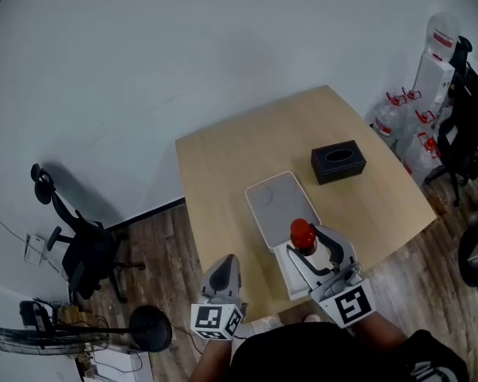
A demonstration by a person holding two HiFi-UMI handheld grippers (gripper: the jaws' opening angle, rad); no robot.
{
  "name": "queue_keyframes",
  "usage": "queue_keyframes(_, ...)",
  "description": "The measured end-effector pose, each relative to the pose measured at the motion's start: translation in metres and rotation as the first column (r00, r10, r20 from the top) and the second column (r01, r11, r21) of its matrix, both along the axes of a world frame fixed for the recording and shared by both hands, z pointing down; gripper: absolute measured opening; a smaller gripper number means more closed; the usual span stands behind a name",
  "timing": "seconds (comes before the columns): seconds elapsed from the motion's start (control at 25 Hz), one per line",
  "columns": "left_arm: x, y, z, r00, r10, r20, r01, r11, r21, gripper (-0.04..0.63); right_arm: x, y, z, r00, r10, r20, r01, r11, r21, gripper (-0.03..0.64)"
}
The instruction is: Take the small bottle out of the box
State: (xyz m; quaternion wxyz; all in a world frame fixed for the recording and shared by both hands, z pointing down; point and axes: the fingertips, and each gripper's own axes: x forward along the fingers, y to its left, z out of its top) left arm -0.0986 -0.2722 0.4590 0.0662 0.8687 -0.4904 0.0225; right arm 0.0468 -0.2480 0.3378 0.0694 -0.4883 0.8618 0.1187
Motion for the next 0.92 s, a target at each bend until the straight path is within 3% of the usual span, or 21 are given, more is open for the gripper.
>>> queue_keyframes(0.44, 0.007, 0.01, 0.001, 1.0, 0.013, 0.015, -0.013, 1.0, -0.001, 0.009, 0.006, 0.01, 0.002, 1.0, 0.01, -0.008, -0.01, 1.0, 0.001, 0.231)
queue_keyframes(0.92, 0.005, 0.018, 0.003, 0.999, 0.012, 0.04, -0.012, 1.0, 0.007, 0.009, 0.001, 0.018, 0.02, 0.997, 0.007, -0.081, -0.008, 1.0, -0.008, 0.232)
